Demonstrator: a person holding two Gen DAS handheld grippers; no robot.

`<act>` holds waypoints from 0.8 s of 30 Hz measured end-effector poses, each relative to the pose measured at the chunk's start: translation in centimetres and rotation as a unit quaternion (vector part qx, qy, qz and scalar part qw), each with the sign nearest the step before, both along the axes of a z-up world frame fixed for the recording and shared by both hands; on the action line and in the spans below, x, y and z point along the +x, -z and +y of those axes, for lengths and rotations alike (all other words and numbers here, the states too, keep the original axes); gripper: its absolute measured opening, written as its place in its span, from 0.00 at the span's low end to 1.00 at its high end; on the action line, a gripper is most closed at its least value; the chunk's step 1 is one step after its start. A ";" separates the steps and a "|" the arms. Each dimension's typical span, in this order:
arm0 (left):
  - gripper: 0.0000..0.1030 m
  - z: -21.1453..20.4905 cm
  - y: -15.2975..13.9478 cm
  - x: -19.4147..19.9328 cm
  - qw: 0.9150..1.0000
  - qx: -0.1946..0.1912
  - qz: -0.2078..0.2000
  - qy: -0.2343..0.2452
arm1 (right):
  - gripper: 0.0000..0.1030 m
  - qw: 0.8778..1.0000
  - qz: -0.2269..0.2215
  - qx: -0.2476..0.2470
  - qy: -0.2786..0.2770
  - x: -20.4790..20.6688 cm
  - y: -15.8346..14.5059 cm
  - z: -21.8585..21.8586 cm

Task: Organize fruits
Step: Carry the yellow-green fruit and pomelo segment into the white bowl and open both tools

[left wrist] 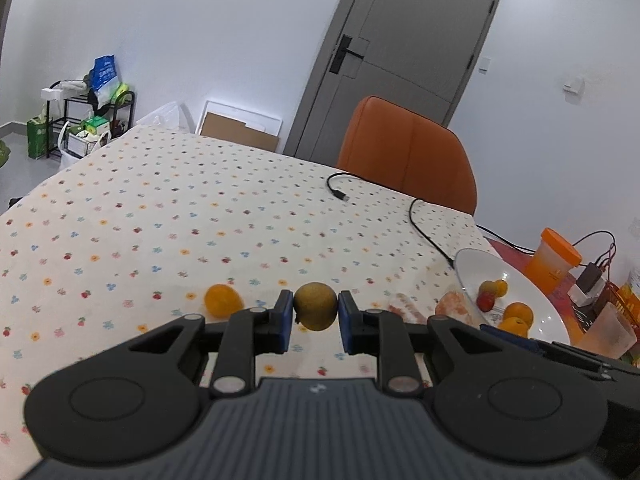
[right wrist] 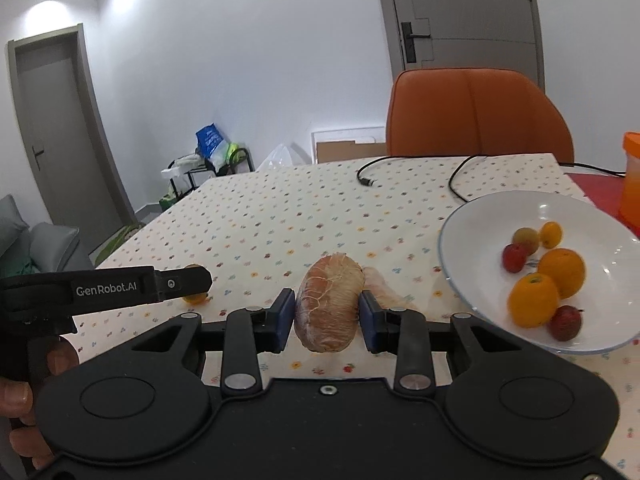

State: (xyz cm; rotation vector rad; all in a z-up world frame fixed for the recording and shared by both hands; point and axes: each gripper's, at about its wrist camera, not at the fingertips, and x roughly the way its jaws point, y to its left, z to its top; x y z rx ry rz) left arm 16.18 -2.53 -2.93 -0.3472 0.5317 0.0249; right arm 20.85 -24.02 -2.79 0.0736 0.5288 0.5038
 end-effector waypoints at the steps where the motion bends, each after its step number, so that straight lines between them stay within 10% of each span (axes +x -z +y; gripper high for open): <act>1: 0.22 -0.3 -0.1 0.0 1.000 0.002 -0.001 0.002 | 0.32 1.000 -0.001 0.002 0.002 0.0 0.0 -0.2; 24: 0.22 -8.8 -1.9 2.3 0.996 0.042 -0.018 0.071 | 0.32 0.996 -0.023 0.040 0.083 -0.2 -0.3 -9.4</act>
